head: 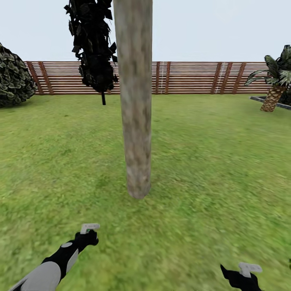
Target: In the garden, pick up the pesticide atomizer on the floor and spray pesticide onto both trees until each tree trunk is fully covered.
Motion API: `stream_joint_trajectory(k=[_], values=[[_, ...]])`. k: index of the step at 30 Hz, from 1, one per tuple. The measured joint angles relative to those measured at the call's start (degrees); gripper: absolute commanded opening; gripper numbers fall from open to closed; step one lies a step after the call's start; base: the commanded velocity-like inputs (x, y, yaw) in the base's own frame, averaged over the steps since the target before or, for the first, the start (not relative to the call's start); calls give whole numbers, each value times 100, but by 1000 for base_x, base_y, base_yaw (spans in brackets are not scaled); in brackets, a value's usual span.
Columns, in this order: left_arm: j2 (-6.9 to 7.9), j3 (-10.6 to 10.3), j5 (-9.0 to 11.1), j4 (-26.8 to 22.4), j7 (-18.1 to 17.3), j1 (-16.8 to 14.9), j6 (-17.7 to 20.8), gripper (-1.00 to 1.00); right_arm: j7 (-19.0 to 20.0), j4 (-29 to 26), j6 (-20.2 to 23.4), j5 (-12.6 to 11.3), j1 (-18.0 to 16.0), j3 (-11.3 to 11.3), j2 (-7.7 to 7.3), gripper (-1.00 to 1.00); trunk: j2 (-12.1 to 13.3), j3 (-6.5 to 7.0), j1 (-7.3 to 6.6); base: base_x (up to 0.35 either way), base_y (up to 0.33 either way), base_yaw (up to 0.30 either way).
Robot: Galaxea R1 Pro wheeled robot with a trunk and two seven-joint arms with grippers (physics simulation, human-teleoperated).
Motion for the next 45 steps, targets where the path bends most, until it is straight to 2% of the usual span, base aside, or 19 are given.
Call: stream_joint_trajectory(k=[5,9,12,21,30,36,37,38,45], values=[[19,-15,-33,-66,-30,-75,72,-100,-9,5,-75,7,0,-7,-9,100,0,0,0,0,0,-277],[-22,-9,-31,-170,-20,-357,967,-100,-9,6,-86,-1,0,-8,-53,100,0,0,0,0,0,-282],[-78,-8,-33,-181,-7,-370,1199,-100,-9,11,-88,-1,0,-7,-69,100,0,0,0,0,0,-283],[-139,-27,-39,-174,-4,-343,1193,-100,-9,15,-88,2,0,-7,-66,100,0,0,0,83,0,-267],[-128,-41,-48,-171,-1,-343,1252,-100,-9,15,-88,-1,0,-1,-56,100,0,-21,0,330,0,-23],[-135,-30,-79,-195,-2,-380,1277,-100,-9,15,-88,-1,0,1,-56,100,0,-35,0,50,0,-33],[-296,-425,-155,-183,-62,-360,1726,-100,-10,14,-97,7,0,3,-48,100,0,-36,0,0,0,-233],[-424,-435,-90,-169,-63,-359,1745,-100,-10,15,-97,7,0,1,-48,100,0,-36,0,0,0,-254],[-423,-437,-117,-175,-32,-360,1737,-100,-18,15,-97,7,0,1,-47,100,0,-35,0,0,0,-84]])
